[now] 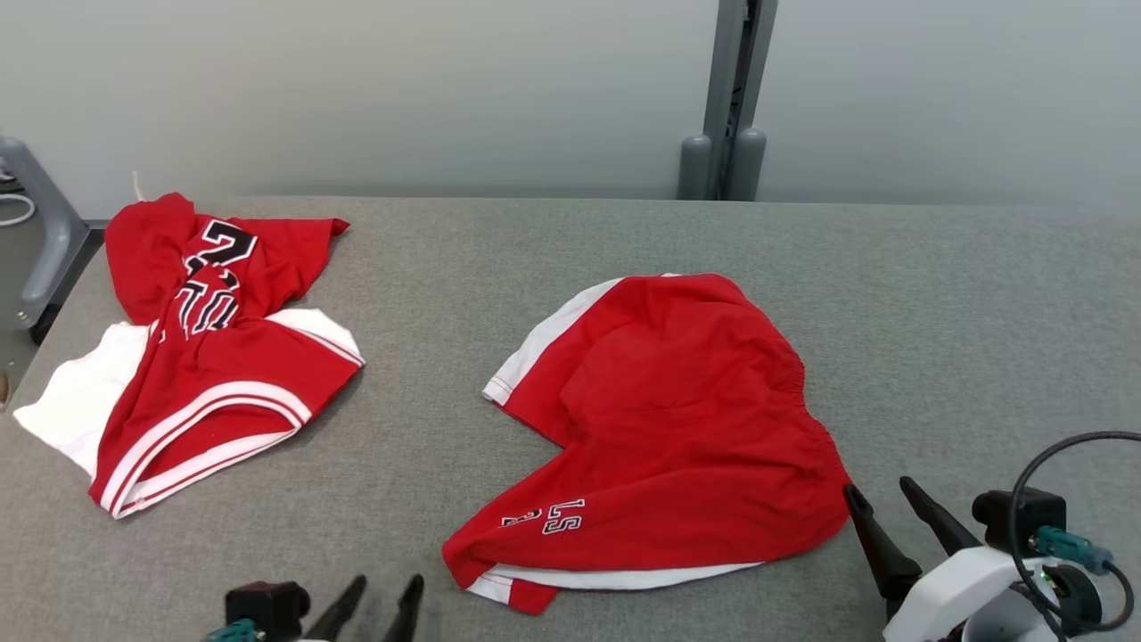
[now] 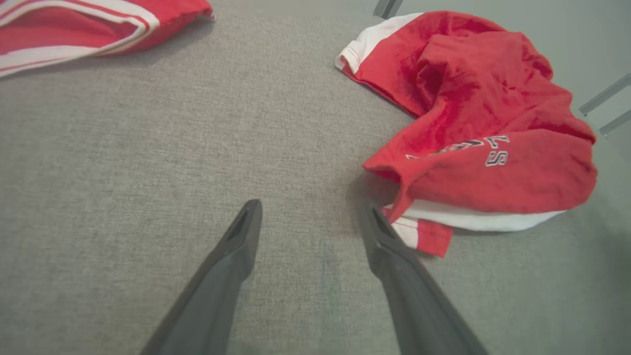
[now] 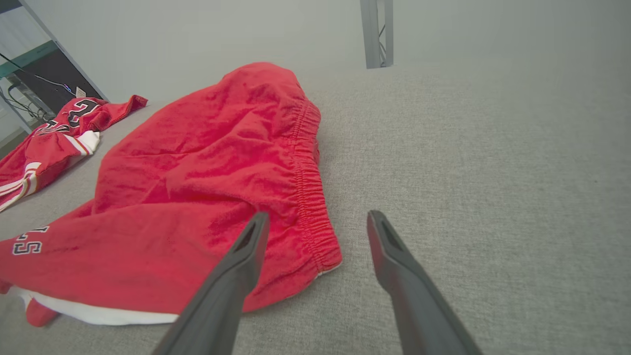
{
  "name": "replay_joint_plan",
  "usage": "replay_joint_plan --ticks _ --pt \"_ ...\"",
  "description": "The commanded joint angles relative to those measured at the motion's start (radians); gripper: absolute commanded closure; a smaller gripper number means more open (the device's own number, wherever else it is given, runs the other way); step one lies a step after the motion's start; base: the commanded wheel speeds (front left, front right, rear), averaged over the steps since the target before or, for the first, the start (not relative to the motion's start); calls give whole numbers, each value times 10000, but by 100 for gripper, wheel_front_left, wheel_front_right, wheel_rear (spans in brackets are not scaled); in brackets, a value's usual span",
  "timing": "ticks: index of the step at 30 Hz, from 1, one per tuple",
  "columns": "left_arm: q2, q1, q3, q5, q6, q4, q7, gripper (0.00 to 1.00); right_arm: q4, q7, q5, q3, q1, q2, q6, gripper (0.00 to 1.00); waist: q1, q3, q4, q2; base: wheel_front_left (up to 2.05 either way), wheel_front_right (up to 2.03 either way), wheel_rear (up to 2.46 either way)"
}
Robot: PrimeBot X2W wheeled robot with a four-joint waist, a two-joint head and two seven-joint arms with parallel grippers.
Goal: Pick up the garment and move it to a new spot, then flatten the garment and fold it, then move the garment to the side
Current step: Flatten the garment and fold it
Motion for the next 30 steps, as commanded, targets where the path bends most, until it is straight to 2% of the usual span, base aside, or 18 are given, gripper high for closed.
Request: replay_joint_plan --ticks 1,6,10,17,28,29,30 --pt "86 43 -135 -136 -36 37 211 0 111 67 161 91 -151 -132 22 0 0 42 98 0 0 0 0" --pt "321 -58 -1185 -763 -52 -184 919 0 620 357 814 478 -547 -375 20 0 0 120 278 0 0 0 0" --pt "522 -369 -1925 -1355 -52 -197 1028 0 890 658 1397 835 -843 -542 20 0 0 207 343 0 0 0 0" --pt "562 -1294 -2676 -1658 -45 990 666 0 1278 958 2220 1631 -1308 -758 21 0 0 402 311 0 0 0 0" --pt "441 -2310 -3878 -2764 -46 2338 69 0 1937 815 3113 2682 -1971 -874 21 0 0 473 193 0 0 0 0" --pt "461 -2372 -3956 -2858 -46 2432 7 8 1974 822 3198 2781 -2007 -883 21 0 0 472 192 0 0 0 0" --pt "461 -2372 -3956 -2858 -46 2432 7 8 1974 822 3198 2781 -2007 -883 21 0 0 472 192 0 0 0 0"
